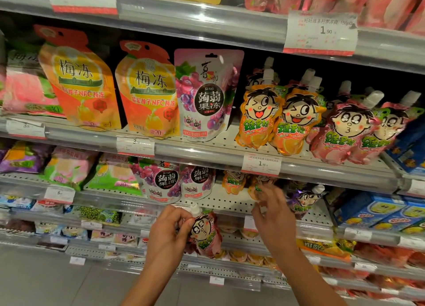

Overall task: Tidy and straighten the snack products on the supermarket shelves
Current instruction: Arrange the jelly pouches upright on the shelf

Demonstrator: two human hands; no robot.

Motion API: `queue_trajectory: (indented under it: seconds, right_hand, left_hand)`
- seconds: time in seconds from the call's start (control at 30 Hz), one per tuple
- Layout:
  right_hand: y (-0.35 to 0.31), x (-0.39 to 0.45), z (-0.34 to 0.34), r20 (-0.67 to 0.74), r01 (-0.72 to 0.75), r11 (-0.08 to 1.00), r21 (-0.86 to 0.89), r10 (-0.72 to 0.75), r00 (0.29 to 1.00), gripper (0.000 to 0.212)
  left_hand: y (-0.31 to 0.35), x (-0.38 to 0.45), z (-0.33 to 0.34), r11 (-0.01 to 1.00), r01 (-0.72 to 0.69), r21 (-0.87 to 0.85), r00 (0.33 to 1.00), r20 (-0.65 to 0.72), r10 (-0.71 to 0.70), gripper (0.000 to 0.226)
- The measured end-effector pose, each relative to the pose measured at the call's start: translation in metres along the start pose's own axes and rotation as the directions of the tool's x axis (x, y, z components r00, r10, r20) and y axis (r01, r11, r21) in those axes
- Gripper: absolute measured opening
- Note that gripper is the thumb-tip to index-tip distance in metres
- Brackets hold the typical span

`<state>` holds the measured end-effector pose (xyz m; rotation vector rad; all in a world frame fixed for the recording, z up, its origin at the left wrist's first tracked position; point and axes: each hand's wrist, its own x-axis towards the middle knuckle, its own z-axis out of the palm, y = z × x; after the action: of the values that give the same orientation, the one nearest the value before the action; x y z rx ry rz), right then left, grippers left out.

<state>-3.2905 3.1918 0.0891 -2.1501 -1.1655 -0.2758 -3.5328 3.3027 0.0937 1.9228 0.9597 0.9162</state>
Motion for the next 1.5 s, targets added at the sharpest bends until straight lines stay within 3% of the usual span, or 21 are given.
queue_trajectory:
  seconds: [0.13,0.2,0.3,0.47,0.6,0.67,0.73,0.83,1.03,1.13,1.27,1.37,1.5]
  right_hand:
    - [-0.021,-0.026,-0.004,0.328,-0.093,0.958,0.270,0.000,0.945,0.046]
    - [-0.034,-0.030,-0.008,0.503,-0.154,0.941,0.301,-0.019,0.864,0.062]
    - [-0.043,-0.033,-0.009,0.609,-0.207,0.930,0.304,-0.023,0.793,0.073]
    - [-0.029,-0.036,-0.010,0.557,-0.246,0.906,0.344,0.014,0.831,0.023]
    - [-0.023,-0.037,-0.016,0.556,-0.245,0.907,0.344,0.013,0.831,0.035]
    - [-0.018,-0.038,-0.015,0.566,-0.252,0.911,0.327,0.025,0.824,0.025]
    - [-0.011,-0.039,-0.014,0.585,-0.275,0.902,0.332,0.031,0.810,0.007]
    - [0.000,-0.039,-0.016,0.586,-0.309,0.894,0.325,0.066,0.807,0.009]
    - [0.019,-0.028,-0.018,0.513,-0.351,0.877,0.328,0.146,0.846,0.021]
    - [0.019,-0.015,-0.022,0.485,-0.433,0.809,0.398,0.215,0.848,0.012]
    - [0.011,0.002,-0.025,0.455,-0.532,0.631,0.565,0.299,0.839,0.007]
    - [0.006,0.014,-0.020,0.427,-0.527,0.592,0.610,0.314,0.848,0.005]
    - [0.006,0.022,-0.010,0.388,-0.513,0.617,0.598,0.337,0.858,0.005]
  left_hand:
    - [-0.001,-0.001,0.008,0.997,-0.063,0.038,0.998,0.014,0.062,0.023]
    - [0.004,-0.001,0.013,0.995,-0.093,0.035,0.995,0.030,0.092,0.017]
    - [0.012,-0.002,0.024,0.988,-0.149,0.030,0.987,0.068,0.147,0.018]
    - [0.018,-0.005,0.034,0.987,-0.153,0.050,0.975,0.169,0.143,0.022]
    - [0.017,-0.008,0.037,0.987,-0.152,0.051,0.955,0.266,0.134,0.010]
    - [0.019,-0.010,0.037,0.991,-0.128,0.039,0.955,0.273,0.113,0.005]
    - [0.021,-0.012,0.037,0.997,-0.082,-0.003,0.963,0.257,0.080,0.015]
    - [0.020,-0.016,0.039,0.999,-0.022,-0.025,0.968,0.250,0.027,0.035]
    - [0.022,-0.026,0.038,1.000,-0.001,0.015,0.980,0.198,-0.002,0.043]
    - [0.019,-0.029,0.039,0.999,0.016,0.029,0.993,0.116,-0.019,0.029]
    - [0.007,-0.031,0.033,0.991,0.135,0.013,0.991,0.001,-0.135,0.041]
    - [0.003,-0.035,0.025,0.991,0.129,-0.018,0.992,-0.007,-0.129,0.037]
    - [0.000,-0.041,0.023,0.989,0.146,-0.038,0.989,-0.017,-0.147,0.035]
